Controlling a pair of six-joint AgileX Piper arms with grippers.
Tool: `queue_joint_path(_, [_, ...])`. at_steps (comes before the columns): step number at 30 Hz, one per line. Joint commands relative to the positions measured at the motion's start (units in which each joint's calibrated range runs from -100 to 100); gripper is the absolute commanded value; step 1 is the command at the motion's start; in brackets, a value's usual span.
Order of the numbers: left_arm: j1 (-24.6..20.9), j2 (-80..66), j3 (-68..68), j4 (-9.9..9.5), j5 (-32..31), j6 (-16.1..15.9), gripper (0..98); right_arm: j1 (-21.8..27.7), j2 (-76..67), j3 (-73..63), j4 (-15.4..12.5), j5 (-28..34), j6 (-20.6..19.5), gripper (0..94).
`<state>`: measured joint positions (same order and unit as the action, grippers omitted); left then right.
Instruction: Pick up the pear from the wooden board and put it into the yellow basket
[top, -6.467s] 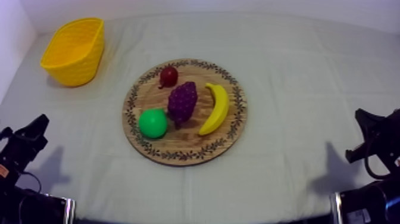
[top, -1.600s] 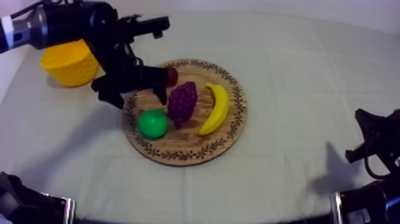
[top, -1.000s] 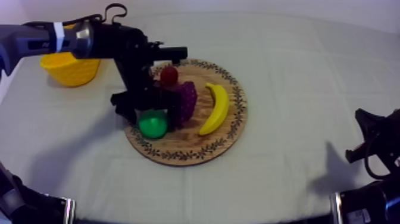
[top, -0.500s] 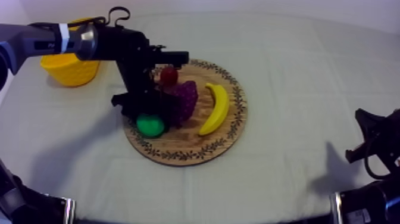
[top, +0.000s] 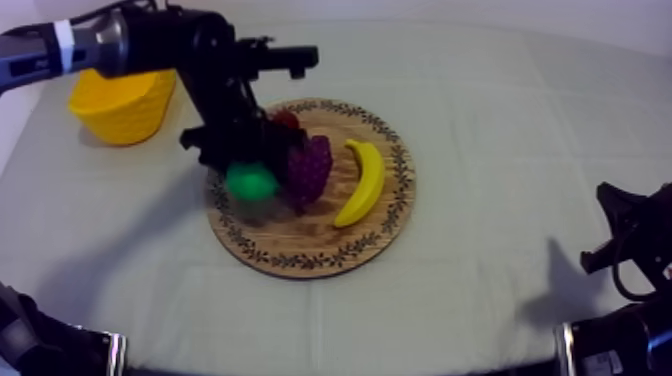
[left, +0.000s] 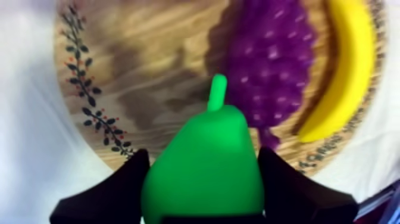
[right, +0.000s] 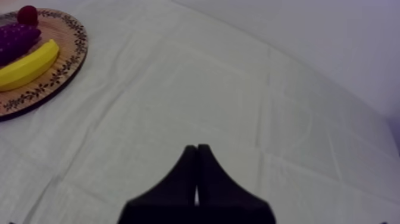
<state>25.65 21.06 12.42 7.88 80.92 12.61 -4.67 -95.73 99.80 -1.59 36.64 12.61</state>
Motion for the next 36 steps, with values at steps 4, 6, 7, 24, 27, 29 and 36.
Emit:
queue_joint_path(4, [-1.26, -4.59, -4.94, -0.21, 4.21, -0.97, 58.4, -0.01, -0.03, -0.02, 0.0, -0.03, -0.03, 0.2])
queue_joint_path(6, [-2.11, -5.96, -6.61, -0.15, 5.78, -1.39, 58.4, -0.01, -0.03, -0.02, 0.0, -0.03, -0.03, 0.2])
queue_joint_path(7, [-2.51, -6.55, -7.51, -0.13, 6.61, -1.54, 58.4, -0.01, -0.03, -0.02, 0.0, -0.03, -0.03, 0.2])
queue_joint_path(24, [-4.71, -10.21, -14.25, -1.76, 12.41, -2.73, 57.0, -0.01, -0.03, -0.02, 0.0, -0.03, -0.03, 0.2])
queue_joint_path(27, [-5.32, -10.02, -14.44, -2.41, 12.43, -3.04, 56.3, -0.01, -0.03, -0.02, 0.0, -0.03, -0.03, 0.2])
queue_joint_path(29, [-6.16, -9.84, -14.52, -2.95, 12.43, -3.4, 55.9, -0.01, -0.03, -0.02, 0.0, -0.03, -0.03, 0.2])
queue_joint_path(36, [-11.06, -9.89, -16.82, -4.52, 11.22, -5.97, 54.3, -0.01, -0.03, -0.02, 0.0, -0.03, -0.03, 0.2])
